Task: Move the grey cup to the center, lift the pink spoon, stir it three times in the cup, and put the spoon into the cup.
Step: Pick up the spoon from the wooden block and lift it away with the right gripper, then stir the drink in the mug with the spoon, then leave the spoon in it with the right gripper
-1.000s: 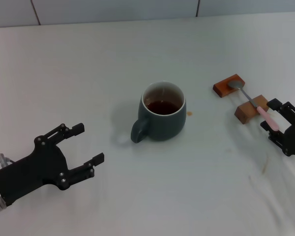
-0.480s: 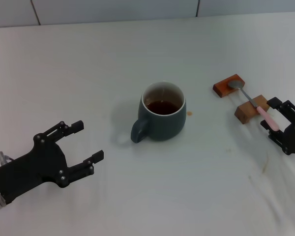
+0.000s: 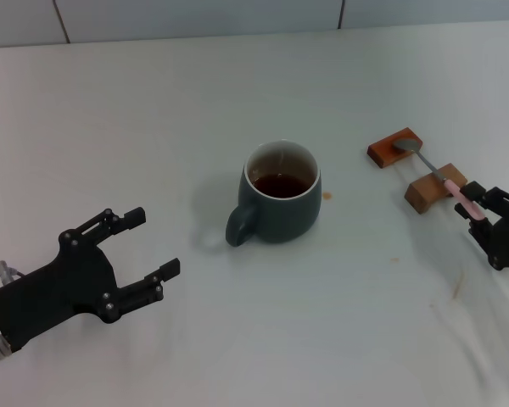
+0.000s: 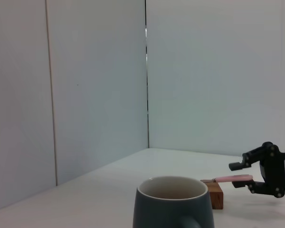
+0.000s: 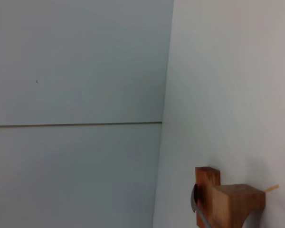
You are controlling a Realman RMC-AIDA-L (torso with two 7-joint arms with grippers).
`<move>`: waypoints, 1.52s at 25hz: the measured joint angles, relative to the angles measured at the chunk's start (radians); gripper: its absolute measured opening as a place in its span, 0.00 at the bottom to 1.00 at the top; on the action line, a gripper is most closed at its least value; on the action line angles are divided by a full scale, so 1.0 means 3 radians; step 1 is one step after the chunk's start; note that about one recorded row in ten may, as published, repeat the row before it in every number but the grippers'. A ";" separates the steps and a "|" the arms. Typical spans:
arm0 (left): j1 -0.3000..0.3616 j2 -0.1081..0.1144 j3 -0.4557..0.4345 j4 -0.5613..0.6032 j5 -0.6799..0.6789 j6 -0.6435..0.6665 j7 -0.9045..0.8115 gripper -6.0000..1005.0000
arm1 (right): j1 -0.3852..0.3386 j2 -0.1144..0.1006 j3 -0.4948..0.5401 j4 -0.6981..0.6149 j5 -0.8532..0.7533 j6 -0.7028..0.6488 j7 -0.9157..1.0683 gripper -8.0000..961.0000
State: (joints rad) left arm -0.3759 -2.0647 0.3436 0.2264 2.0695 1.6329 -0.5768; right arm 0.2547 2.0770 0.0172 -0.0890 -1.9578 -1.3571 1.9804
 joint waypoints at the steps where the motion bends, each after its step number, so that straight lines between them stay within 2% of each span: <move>1: 0.0000 0.0000 0.0000 0.0000 0.0000 0.0000 0.0000 0.81 | 0.0000 0.0000 0.0000 0.0000 0.0000 0.0000 0.0000 0.41; 4: 0.0003 0.0000 0.0000 -0.0005 -0.0002 0.0012 0.0000 0.81 | -0.0008 0.0000 0.0002 0.0000 -0.0002 0.0013 0.0005 0.31; 14: 0.0041 -0.0005 0.0000 -0.0013 -0.0039 0.0052 0.0000 0.81 | -0.0016 0.0004 0.0024 -0.0015 0.0010 -0.0158 -0.0202 0.17; 18: 0.0058 -0.0005 0.0000 -0.0013 -0.0042 0.0064 0.0000 0.81 | -0.0013 0.0007 0.0221 -0.0026 0.0056 -0.0629 -0.1121 0.13; 19: 0.0060 -0.0005 0.0000 -0.0013 -0.0043 0.0069 0.0000 0.81 | -0.0005 0.0008 0.0281 -0.0026 0.0064 -0.0761 -0.1451 0.13; 20: 0.0063 -0.0005 0.0000 -0.0013 -0.0043 0.0077 0.0000 0.81 | 0.0030 0.0009 0.0356 -0.0034 0.0068 -0.1017 -0.2092 0.13; 21: 0.0065 -0.0005 0.0000 -0.0013 -0.0044 0.0086 0.0000 0.81 | 0.0030 0.0009 0.0356 -0.0034 0.0068 -0.1017 -0.2092 0.13; 22: 0.0066 -0.0005 0.0000 -0.0013 -0.0044 0.0096 0.0000 0.81 | 0.0122 0.0000 0.0366 -0.0097 0.0069 -0.1255 -0.2574 0.13; 24: 0.0070 -0.0005 0.0000 -0.0013 -0.0044 0.0105 0.0007 0.81 | 0.0184 -0.0004 0.0359 -0.0156 0.0069 -0.1391 -0.2776 0.13; 25: 0.0072 -0.0008 0.0001 -0.0013 -0.0044 0.0105 0.0023 0.81 | 0.0345 -0.0003 0.0328 -0.0441 0.0062 -0.1696 -0.3002 0.13; 26: 0.0072 -0.0008 0.0001 -0.0013 -0.0044 0.0105 0.0023 0.81 | 0.0345 -0.0003 0.0328 -0.0441 0.0062 -0.1696 -0.3002 0.13; 29: 0.0072 -0.0009 0.0008 -0.0013 -0.0044 0.0097 0.0034 0.81 | 0.0608 -0.0030 0.0182 -0.1029 0.0053 -0.2044 -0.2913 0.13; 30: 0.0072 -0.0008 0.0012 -0.0009 -0.0043 0.0090 0.0034 0.81 | 0.0781 -0.0063 -0.0073 -0.1520 0.0058 -0.2142 -0.2501 0.13; 31: 0.0072 -0.0008 0.0012 -0.0009 -0.0043 0.0090 0.0034 0.81 | 0.0781 -0.0063 -0.0073 -0.1520 0.0058 -0.2142 -0.2501 0.13; 34: 0.0076 -0.0005 0.0022 0.0003 -0.0027 0.0040 0.0036 0.81 | 0.0983 -0.0097 -0.0562 -0.2247 0.0067 -0.2181 -0.1807 0.13; 35: 0.0075 -0.0005 0.0031 0.0003 -0.0014 0.0007 0.0036 0.81 | 0.1097 -0.0109 -0.0966 -0.2758 0.0073 -0.2186 -0.1369 0.13; 36: 0.0075 -0.0005 0.0031 0.0003 -0.0014 0.0007 0.0036 0.81 | 0.1097 -0.0109 -0.0966 -0.2758 0.0073 -0.2186 -0.1369 0.13; 38: 0.0067 -0.0005 0.0050 0.0002 -0.0010 -0.0007 0.0036 0.81 | 0.1183 -0.0118 -0.1372 -0.3226 0.0049 -0.2163 -0.0982 0.13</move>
State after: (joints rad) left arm -0.3559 -2.0662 0.3586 0.2271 2.0665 1.6308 -0.5660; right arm 0.6095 2.0415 -0.3945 -1.0567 -1.9429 -2.0061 1.6858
